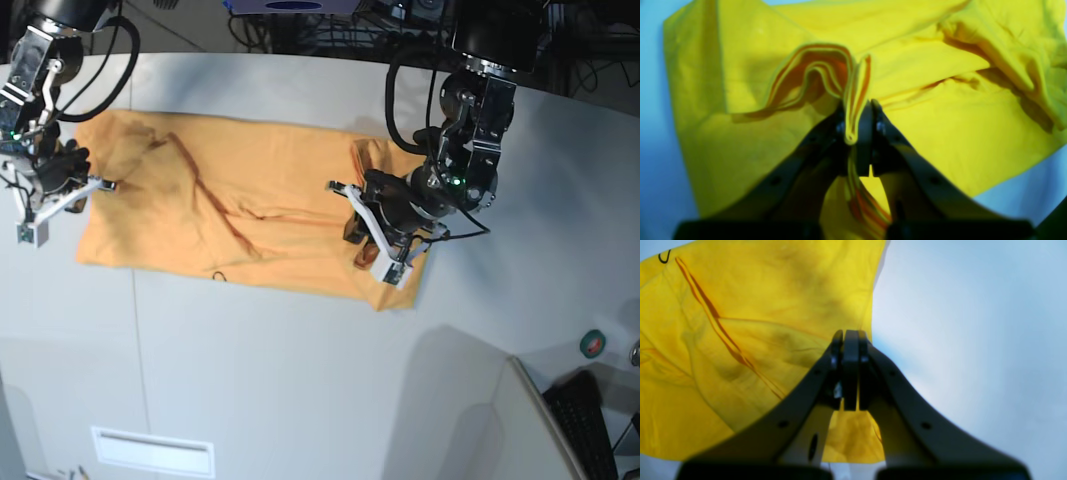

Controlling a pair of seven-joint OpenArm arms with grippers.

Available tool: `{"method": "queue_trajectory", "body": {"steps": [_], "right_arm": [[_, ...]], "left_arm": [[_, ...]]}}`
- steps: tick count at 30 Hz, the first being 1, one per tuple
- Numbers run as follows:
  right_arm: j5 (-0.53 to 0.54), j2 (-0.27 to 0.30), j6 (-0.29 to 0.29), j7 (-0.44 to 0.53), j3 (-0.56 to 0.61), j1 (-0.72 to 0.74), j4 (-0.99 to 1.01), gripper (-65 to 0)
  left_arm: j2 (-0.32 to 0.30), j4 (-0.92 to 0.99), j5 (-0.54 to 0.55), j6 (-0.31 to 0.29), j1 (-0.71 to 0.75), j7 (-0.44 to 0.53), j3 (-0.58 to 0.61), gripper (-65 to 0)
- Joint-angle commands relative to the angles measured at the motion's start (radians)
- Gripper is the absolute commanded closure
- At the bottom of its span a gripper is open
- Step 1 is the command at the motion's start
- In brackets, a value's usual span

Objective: Layout the t-shirt on the table in an organized manner, then fold the t-shirt properly
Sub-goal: 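Lift the shirt end with the left gripper and fold it toward the right gripper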

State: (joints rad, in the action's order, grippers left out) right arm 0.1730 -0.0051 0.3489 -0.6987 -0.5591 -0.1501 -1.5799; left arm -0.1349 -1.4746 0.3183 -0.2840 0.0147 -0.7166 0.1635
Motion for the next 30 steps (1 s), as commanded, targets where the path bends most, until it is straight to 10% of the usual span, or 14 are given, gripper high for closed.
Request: {"method": "queue_trajectory", "body": {"steps": [1, 30], "right_arm": [[0.006, 0.011, 0.005, 0.021, -0.003, 0.01, -0.018, 0.0], [0.006, 0.011, 0.005, 0.021, -0.005, 0.016, -0.018, 0.0]], "left_arm": [[0.004, -0.014, 0.012, -0.005, -0.017, 0.018, 0.012, 0.0], [0.033, 0.027, 0.012, -0.005, -0.049, 0.018, 0.077, 0.0]]}}
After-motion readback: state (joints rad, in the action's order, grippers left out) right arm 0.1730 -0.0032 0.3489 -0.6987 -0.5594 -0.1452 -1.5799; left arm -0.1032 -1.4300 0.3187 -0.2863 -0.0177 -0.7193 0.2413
